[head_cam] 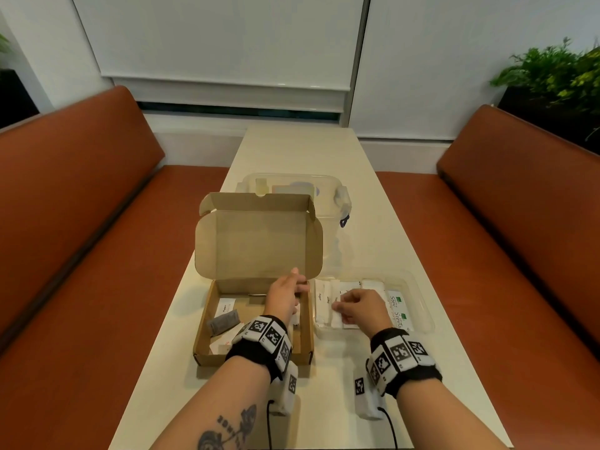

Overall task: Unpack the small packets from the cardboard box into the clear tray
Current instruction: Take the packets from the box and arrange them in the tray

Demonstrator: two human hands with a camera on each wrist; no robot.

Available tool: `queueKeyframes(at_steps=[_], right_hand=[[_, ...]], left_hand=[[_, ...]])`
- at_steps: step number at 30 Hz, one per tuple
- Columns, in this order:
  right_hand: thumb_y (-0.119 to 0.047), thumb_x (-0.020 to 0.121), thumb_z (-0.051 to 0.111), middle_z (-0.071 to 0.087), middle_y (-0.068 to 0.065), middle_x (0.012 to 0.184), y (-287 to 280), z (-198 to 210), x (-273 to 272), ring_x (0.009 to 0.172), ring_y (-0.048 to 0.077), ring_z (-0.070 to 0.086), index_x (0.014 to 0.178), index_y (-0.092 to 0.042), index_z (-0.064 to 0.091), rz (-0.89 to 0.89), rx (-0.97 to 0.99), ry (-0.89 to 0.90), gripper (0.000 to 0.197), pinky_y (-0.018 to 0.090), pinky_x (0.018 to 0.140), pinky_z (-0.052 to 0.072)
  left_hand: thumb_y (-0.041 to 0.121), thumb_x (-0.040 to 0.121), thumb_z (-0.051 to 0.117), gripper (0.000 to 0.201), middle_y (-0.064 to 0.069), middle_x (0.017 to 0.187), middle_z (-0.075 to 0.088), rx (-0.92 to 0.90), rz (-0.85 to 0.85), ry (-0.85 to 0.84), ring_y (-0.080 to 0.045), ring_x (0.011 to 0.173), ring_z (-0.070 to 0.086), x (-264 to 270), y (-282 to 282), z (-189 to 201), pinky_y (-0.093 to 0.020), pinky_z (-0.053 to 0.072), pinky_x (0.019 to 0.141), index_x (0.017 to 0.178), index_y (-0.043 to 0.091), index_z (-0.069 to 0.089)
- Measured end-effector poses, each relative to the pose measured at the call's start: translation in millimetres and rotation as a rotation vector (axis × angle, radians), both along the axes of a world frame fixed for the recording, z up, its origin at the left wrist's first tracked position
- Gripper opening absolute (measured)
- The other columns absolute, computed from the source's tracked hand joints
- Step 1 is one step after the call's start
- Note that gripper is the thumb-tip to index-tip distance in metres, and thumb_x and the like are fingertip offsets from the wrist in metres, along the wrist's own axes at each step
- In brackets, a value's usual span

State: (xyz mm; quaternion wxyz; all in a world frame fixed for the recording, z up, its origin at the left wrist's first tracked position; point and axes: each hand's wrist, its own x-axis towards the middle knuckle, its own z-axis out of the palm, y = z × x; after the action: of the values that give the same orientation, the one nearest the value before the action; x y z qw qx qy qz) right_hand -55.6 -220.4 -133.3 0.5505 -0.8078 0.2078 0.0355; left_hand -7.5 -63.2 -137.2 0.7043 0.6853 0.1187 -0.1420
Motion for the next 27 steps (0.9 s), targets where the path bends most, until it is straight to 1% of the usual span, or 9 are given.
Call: queueKeyframes(at_steps=[3, 5, 7, 13, 18, 20, 24, 26, 27], right_hand=[[-0.005, 0.077, 0.074, 0.064, 0.006, 0.070, -0.7, 0.0, 8.9, 0.058, 0.017, 0.061, 0.094, -0.009, 0.061, -0.082, -0.090, -0.047, 0.021, 0.024, 0.059, 0.056], [-0.002, 0.077, 0.072, 0.063, 0.008, 0.067, 2.3, -1.3, 15.2, 0.059, 0.020, 0.062, 0.095, -0.009, 0.060, -0.078, -0.130, -0.064, 0.022, 0.034, 0.067, 0.059], [-0.002, 0.078, 0.070, 0.066, 0.011, 0.072, 5.4, -3.3, 19.6, 0.065, 0.021, 0.065, 0.096, -0.009, 0.063, -0.049, -0.186, -0.053, 0.020, 0.037, 0.075, 0.058], [-0.008, 0.081, 0.065, 0.068, 0.011, 0.093, 8.9, -12.4, 25.0, 0.085, 0.020, 0.064, 0.097, -0.011, 0.068, 0.014, -0.385, 0.004, 0.017, 0.024, 0.079, 0.048], [-0.009, 0.082, 0.064, 0.067, 0.010, 0.100, 9.4, -13.1, 25.5, 0.093, 0.022, 0.063, 0.100, -0.010, 0.067, 0.045, -0.441, 0.041, 0.017, 0.024, 0.079, 0.046], [-0.014, 0.084, 0.065, 0.066, 0.006, 0.095, 12.2, -9.8, 25.1, 0.091, 0.021, 0.062, 0.097, -0.012, 0.065, 0.061, -0.469, 0.022, 0.014, 0.025, 0.078, 0.046], [-0.026, 0.086, 0.061, 0.055, -0.007, 0.065, 31.6, 3.4, 21.9, 0.065, 0.012, 0.054, 0.077, -0.019, 0.059, 0.198, -0.522, -0.113, 0.012, 0.025, 0.066, 0.046], [-0.024, 0.087, 0.060, 0.056, -0.006, 0.066, 48.6, 9.9, 22.2, 0.065, 0.013, 0.055, 0.076, -0.019, 0.059, 0.349, -0.548, -0.148, 0.013, 0.026, 0.066, 0.046], [-0.022, 0.088, 0.058, 0.062, -0.003, 0.073, 57.8, 12.4, 23.8, 0.073, 0.016, 0.059, 0.081, -0.018, 0.062, 0.424, -0.585, -0.148, 0.009, 0.026, 0.069, 0.047]], left_hand=[[0.038, 0.100, 0.040, 0.032, -0.001, 0.087, 0.066, 0.011, 0.023, 0.014, -0.012, 0.058, 0.039, 1.2, 1.0, -4.0, -0.025, 0.034, 0.052, 0.091, 0.017, 0.063], [0.038, 0.100, 0.039, 0.034, -0.003, 0.089, 0.066, 0.024, 0.027, 0.007, -0.012, 0.057, 0.040, 0.9, 2.1, -7.7, -0.025, 0.033, 0.053, 0.092, 0.016, 0.064], [0.038, 0.100, 0.039, 0.036, -0.003, 0.087, 0.066, 0.032, 0.044, -0.003, -0.012, 0.056, 0.041, 1.1, 4.5, -9.6, -0.025, 0.034, 0.054, 0.091, 0.015, 0.064], [0.034, 0.102, 0.038, 0.036, -0.001, 0.079, 0.065, 0.032, 0.117, -0.034, -0.011, 0.053, 0.042, 7.5, 17.5, -11.4, -0.025, 0.032, 0.052, 0.087, 0.014, 0.063], [0.035, 0.101, 0.039, 0.034, -0.001, 0.081, 0.065, 0.051, 0.123, -0.035, -0.011, 0.055, 0.043, 9.9, 20.8, -14.8, -0.025, 0.033, 0.053, 0.085, 0.017, 0.063], [0.035, 0.101, 0.039, 0.034, 0.000, 0.082, 0.066, 0.058, 0.116, -0.038, -0.011, 0.055, 0.043, 10.4, 21.3, -16.3, -0.025, 0.034, 0.054, 0.085, 0.018, 0.063], [0.032, 0.100, 0.042, 0.031, 0.001, 0.078, 0.065, 0.078, 0.131, -0.062, -0.010, 0.054, 0.044, 10.7, 26.9, -18.3, -0.025, 0.033, 0.053, 0.082, 0.018, 0.063], [0.029, 0.100, 0.043, 0.029, 0.001, 0.077, 0.065, 0.081, 0.156, -0.068, -0.011, 0.056, 0.044, 10.8, 31.6, -18.3, -0.024, 0.032, 0.052, 0.079, 0.019, 0.061], [0.028, 0.100, 0.044, 0.029, 0.001, 0.076, 0.065, 0.085, 0.173, -0.070, -0.012, 0.057, 0.045, 11.0, 34.6, -17.8, -0.024, 0.032, 0.053, 0.078, 0.019, 0.061]])
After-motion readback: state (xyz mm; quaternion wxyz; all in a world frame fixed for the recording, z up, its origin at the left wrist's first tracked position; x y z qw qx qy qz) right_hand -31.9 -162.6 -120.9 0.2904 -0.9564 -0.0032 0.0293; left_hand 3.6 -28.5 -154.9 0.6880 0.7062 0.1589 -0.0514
